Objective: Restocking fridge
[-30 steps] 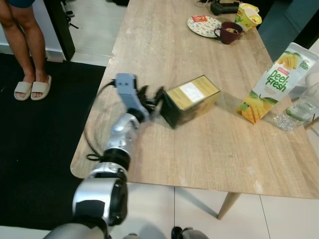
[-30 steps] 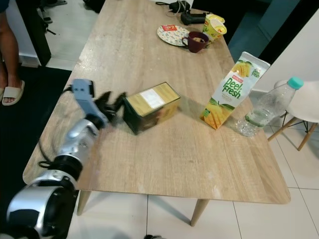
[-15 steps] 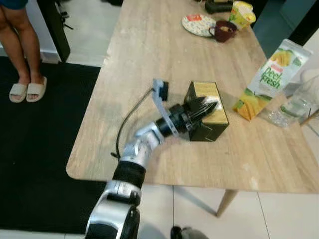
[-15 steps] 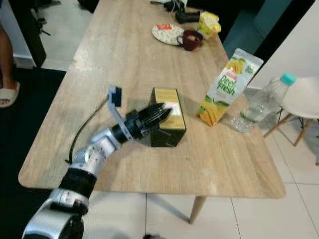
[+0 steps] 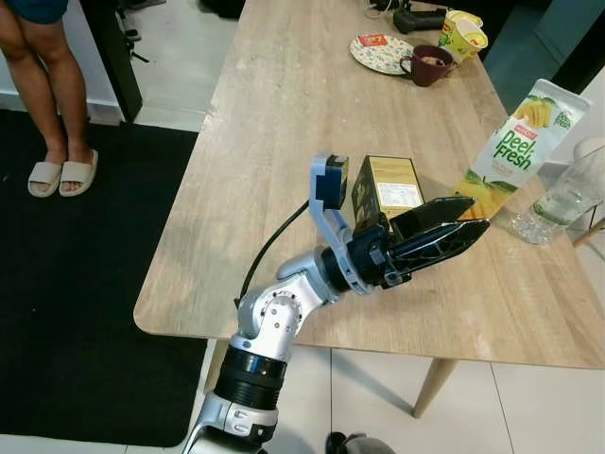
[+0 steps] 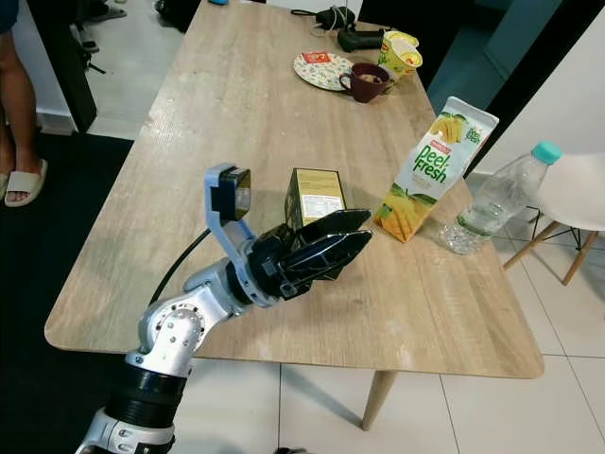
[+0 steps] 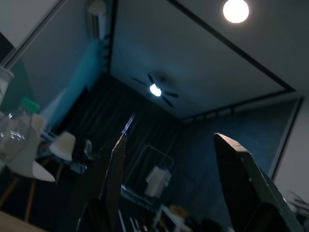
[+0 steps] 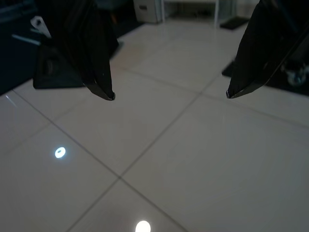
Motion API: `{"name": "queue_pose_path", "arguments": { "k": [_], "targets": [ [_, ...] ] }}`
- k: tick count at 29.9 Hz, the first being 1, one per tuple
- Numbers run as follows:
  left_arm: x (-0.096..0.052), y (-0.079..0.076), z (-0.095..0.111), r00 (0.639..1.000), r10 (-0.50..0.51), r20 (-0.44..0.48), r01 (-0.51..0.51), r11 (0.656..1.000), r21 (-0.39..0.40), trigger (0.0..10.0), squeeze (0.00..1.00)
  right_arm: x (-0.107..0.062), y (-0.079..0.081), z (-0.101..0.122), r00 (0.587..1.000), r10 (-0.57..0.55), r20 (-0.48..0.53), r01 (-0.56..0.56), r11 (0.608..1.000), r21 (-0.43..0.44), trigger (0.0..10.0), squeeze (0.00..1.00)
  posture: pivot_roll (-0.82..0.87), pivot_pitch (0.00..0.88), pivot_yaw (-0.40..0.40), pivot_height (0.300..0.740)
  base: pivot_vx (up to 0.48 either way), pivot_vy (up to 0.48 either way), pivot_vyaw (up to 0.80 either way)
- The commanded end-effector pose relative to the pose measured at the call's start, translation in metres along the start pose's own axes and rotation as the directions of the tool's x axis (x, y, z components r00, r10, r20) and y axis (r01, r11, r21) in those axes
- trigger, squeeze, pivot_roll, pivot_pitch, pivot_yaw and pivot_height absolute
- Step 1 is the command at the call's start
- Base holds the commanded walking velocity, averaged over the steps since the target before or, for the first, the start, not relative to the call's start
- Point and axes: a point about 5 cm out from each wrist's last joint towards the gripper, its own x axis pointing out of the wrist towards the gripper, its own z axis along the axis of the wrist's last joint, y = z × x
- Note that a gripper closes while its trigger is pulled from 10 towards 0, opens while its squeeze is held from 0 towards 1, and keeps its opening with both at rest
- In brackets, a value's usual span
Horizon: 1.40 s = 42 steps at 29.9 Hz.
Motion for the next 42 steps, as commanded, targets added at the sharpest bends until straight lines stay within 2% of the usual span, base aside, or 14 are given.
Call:
{"name": "queue_pose_path", "arguments": {
  "k": [1, 8, 11, 13, 14, 15, 17, 19, 20, 23, 28, 36, 41, 42],
  "targets": [
    [-0.003, -0.005, 0.002, 1.0, 0.009, 0.004, -0.009, 1.0, 0.005, 10.0, 0.0, 0.0, 0.003, -0.007, 0.999, 0.004, -0.034, -0.003, 1.0, 0.023, 10.0, 0.0, -0.04, 0.1, -0.151, 0.74, 0.0, 0.0, 0.0],
    [-0.018, -0.009, 0.001, 0.998, 0.064, -0.029, -0.064, 0.998, 0.017, 10.0, 0.0, 0.002, 0.006, 0.001, 1.0, 0.004, -0.027, -0.003, 0.999, 0.035, 10.0, 0.0, -0.01, 0.057, -0.132, 0.74, 0.0, 0.0, 0.0],
    [-0.029, -0.015, -0.017, 0.989, 0.09, -0.114, -0.091, 0.996, 0.001, 10.0, 0.0, 0.004, 0.01, 0.009, 1.0, 0.007, -0.019, -0.006, 0.998, 0.054, 10.0, 0.0, 0.0, 0.034, -0.125, 0.74, 0.0, 0.0, 0.0],
    [-0.03, -0.018, -0.025, 0.986, 0.085, -0.142, -0.087, 0.996, -0.011, 10.0, 0.0, 0.005, 0.011, 0.011, 1.0, 0.007, -0.017, -0.006, 0.998, 0.059, 10.0, 0.0, 0.01, 0.017, -0.119, 0.74, 0.0, 0.0, 0.0],
    [-0.029, -0.023, -0.04, 0.977, 0.057, -0.205, -0.065, 0.997, -0.034, 10.0, 0.0, 0.006, 0.012, 0.015, 1.0, 0.009, -0.011, -0.008, 0.998, 0.067, 10.0, 0.0, 0.02, 0.006, -0.117, 0.74, 0.0, 0.0, 0.0],
    [-0.029, -0.023, -0.04, 0.977, 0.057, -0.205, -0.065, 0.997, -0.034, 10.0, 0.0, 0.006, 0.012, 0.015, 1.0, 0.009, -0.011, -0.008, 0.998, 0.067, 10.0, 0.0, 0.02, 0.006, -0.117, 0.74, 0.0, 0.0, 0.0],
    [-0.029, -0.027, -0.052, 0.962, 0.038, -0.269, -0.052, 0.998, -0.045, 10.0, 0.0, 0.006, 0.013, 0.019, 1.0, 0.009, -0.006, -0.008, 0.997, 0.073, 10.0, 0.0, 0.02, 0.0, -0.114, 0.74, 0.0, 0.0, 0.0],
    [-0.03, -0.027, -0.056, 0.957, 0.035, -0.289, -0.05, 0.998, -0.046, 10.0, 0.0, 0.007, 0.013, 0.021, 1.0, 0.009, -0.003, -0.008, 0.997, 0.075, 10.0, 0.0, 0.03, 0.0, -0.108, 0.74, 0.0, 0.0, 0.0],
    [-0.033, -0.027, -0.066, 0.941, 0.03, -0.337, -0.049, 0.998, -0.049, 10.0, 0.0, 0.007, 0.014, 0.025, 1.0, 0.008, 0.004, -0.009, 0.996, 0.084, 10.0, 0.0, 0.03, 0.0, -0.103, 0.74, 0.0, 0.0, 0.0],
    [-0.037, -0.026, -0.077, 0.921, 0.034, -0.389, -0.056, 0.997, -0.045, 10.0, 0.0, 0.008, 0.015, 0.03, 1.0, 0.008, 0.013, -0.009, 0.995, 0.097, 10.0, 0.0, 0.03, 0.0, -0.1, 0.74, 0.0, 0.0, 0.0],
    [-0.04, -0.021, -0.085, 0.907, 0.053, -0.418, -0.071, 0.997, -0.026, 10.0, 0.0, 0.009, 0.017, 0.033, 1.0, 0.012, 0.016, -0.014, 0.994, 0.106, 10.0, 0.0, 0.03, 0.0, -0.1, 0.74, 0.0, 0.0, 0.0],
    [-0.041, -0.015, -0.083, 0.904, 0.086, -0.418, -0.091, 0.996, 0.008, 10.0, 0.0, 0.009, 0.019, 0.034, 1.0, 0.017, 0.011, -0.018, 0.993, 0.118, 10.0, 0.0, 0.03, 0.0, -0.096, 0.74, 0.0, 0.0, 0.0],
    [-0.05, -0.007, -0.077, 0.903, 0.132, -0.409, -0.123, 0.991, 0.048, 10.0, 0.0, 0.009, 0.02, 0.034, 1.0, 0.019, 0.006, -0.019, 0.992, 0.127, 10.0, 0.0, 0.03, 0.0, -0.096, 0.74, 0.0, 0.0, 0.0],
    [-0.056, -0.003, -0.074, 0.901, 0.158, -0.404, -0.146, 0.987, 0.059, 10.0, 0.0, 0.009, 0.02, 0.034, 1.0, 0.019, 0.005, -0.02, 0.991, 0.129, 10.0, 0.0, 0.03, 0.0, -0.094, 0.74, 0.0, 0.0, 0.0]
  ]
}}
